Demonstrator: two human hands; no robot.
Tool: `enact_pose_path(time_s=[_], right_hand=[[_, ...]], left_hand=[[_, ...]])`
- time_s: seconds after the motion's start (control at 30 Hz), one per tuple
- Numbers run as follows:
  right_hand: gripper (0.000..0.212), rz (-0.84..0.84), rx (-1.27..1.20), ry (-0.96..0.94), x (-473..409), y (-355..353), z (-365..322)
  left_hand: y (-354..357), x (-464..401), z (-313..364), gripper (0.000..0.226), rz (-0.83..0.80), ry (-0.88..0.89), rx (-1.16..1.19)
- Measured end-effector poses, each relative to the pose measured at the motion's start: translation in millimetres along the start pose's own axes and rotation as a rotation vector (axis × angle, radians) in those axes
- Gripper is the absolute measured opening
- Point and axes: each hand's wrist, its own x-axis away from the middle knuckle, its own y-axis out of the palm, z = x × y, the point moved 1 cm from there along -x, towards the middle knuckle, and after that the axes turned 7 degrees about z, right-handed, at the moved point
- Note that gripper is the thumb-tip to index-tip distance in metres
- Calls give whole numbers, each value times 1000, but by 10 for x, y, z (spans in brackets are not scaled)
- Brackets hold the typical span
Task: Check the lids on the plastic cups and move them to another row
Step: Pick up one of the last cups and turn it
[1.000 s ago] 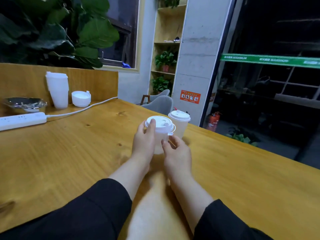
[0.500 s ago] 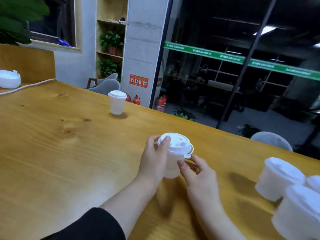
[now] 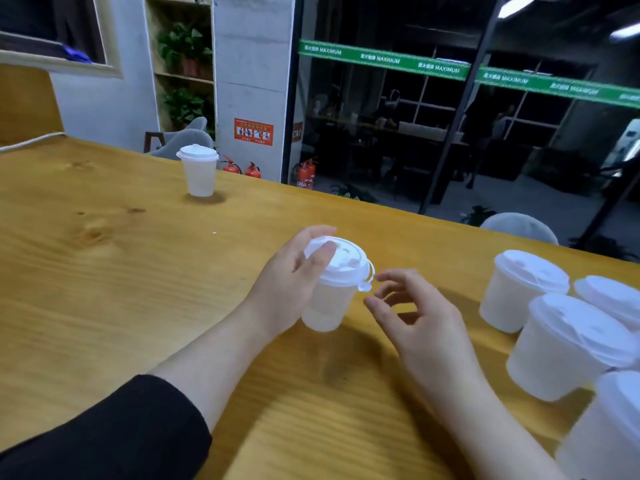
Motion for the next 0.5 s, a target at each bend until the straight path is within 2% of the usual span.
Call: enact_pose_path(time_s=[0.17, 0.33, 0.5], right_hand=[[11, 60, 115, -253, -34, 80, -34], [11, 118, -7, -143, -84, 15, -169], [9, 123, 44, -174, -215, 94, -251]], left_hand=[[-34, -49, -39, 35, -13, -10, -32], [-42, -76, -77, 36, -14, -2, -45], [-33, -76, -69, 30, -52, 0, -48]])
